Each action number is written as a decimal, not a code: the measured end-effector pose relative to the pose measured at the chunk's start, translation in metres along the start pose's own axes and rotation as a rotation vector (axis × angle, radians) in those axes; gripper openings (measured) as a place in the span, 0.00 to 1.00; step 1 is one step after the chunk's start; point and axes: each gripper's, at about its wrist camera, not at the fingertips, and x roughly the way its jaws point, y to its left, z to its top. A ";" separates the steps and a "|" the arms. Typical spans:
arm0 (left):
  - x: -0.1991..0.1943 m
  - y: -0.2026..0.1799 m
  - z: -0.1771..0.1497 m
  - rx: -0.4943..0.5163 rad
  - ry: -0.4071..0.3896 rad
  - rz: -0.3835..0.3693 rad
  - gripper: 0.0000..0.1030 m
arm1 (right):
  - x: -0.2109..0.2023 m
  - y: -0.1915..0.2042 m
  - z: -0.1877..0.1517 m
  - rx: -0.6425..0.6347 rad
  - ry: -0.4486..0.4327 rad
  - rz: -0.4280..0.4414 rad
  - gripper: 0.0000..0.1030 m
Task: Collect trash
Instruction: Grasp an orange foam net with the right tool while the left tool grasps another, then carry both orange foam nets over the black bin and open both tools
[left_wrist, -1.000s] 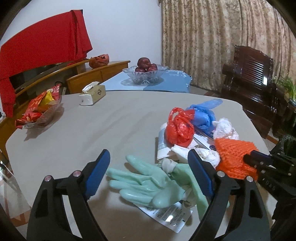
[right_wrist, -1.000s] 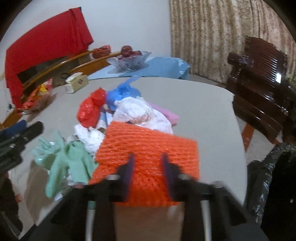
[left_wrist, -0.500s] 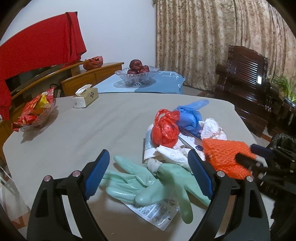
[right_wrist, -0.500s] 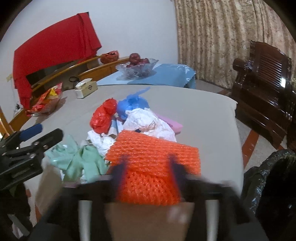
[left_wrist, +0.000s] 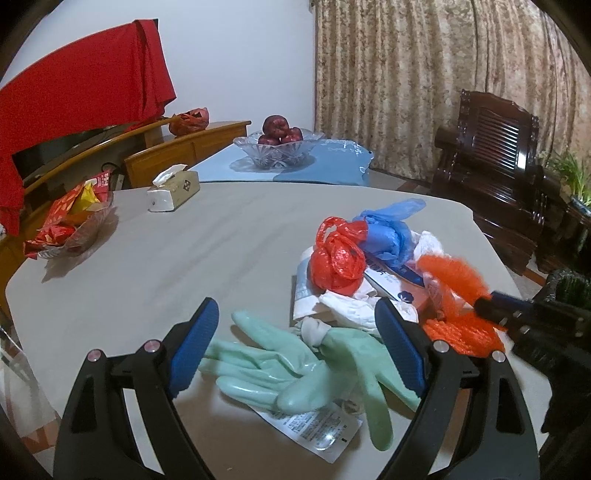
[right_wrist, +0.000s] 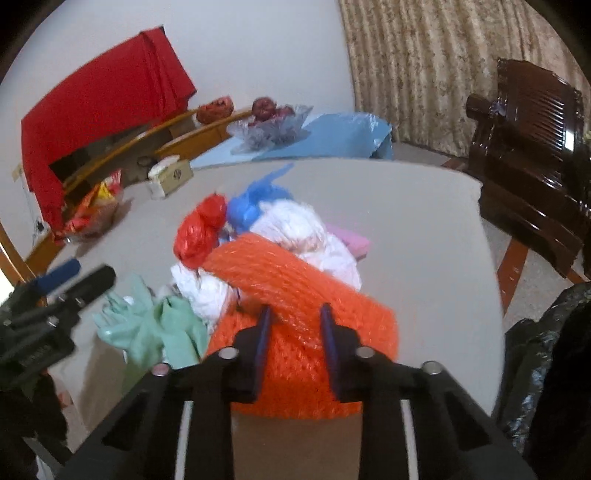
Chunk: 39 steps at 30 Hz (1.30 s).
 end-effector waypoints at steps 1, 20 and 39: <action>0.000 -0.001 0.000 0.001 0.000 -0.005 0.82 | -0.004 0.000 0.002 -0.009 -0.010 0.001 0.13; 0.004 -0.084 -0.030 0.109 0.078 -0.210 0.70 | -0.066 -0.028 -0.023 0.014 -0.043 -0.075 0.09; -0.004 -0.108 -0.032 0.144 0.092 -0.362 0.00 | -0.103 -0.028 -0.019 0.014 -0.109 -0.074 0.09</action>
